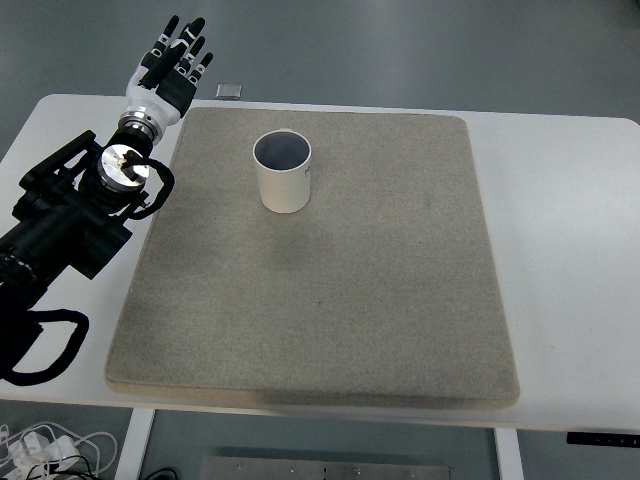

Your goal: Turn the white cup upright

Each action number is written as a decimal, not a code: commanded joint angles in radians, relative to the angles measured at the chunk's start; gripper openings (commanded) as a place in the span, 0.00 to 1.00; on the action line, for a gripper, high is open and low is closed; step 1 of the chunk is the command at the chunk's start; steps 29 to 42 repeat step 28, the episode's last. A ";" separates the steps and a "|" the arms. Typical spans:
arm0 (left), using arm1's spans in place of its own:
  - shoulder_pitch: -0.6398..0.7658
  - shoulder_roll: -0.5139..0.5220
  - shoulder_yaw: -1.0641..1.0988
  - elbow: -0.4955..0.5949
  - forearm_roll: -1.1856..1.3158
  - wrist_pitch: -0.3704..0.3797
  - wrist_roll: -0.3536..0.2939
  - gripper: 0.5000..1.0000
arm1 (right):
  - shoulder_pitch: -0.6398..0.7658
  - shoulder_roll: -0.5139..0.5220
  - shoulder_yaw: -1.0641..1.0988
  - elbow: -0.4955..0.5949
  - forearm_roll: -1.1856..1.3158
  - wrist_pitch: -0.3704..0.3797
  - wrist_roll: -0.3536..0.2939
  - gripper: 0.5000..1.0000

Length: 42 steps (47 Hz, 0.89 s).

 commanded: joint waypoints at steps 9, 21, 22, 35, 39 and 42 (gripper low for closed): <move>-0.003 -0.008 -0.038 0.029 -0.051 0.001 0.006 0.99 | 0.000 0.000 0.000 0.000 0.000 0.000 0.001 0.90; -0.004 -0.015 -0.037 0.030 -0.051 0.004 0.006 0.99 | 0.000 0.000 0.000 0.000 0.000 0.000 0.001 0.90; -0.004 -0.015 -0.037 0.030 -0.051 0.004 0.006 0.99 | 0.000 0.000 0.000 0.000 0.000 0.000 0.001 0.90; -0.004 -0.015 -0.035 0.032 -0.051 0.004 0.006 0.99 | 0.000 0.000 0.000 0.000 -0.009 0.002 -0.002 0.90; -0.004 -0.015 -0.035 0.032 -0.051 0.004 0.006 0.99 | 0.000 0.000 0.000 0.000 -0.009 0.002 -0.002 0.90; -0.004 -0.015 -0.035 0.032 -0.051 0.004 0.006 0.99 | 0.000 0.000 0.000 0.000 -0.009 0.002 -0.002 0.90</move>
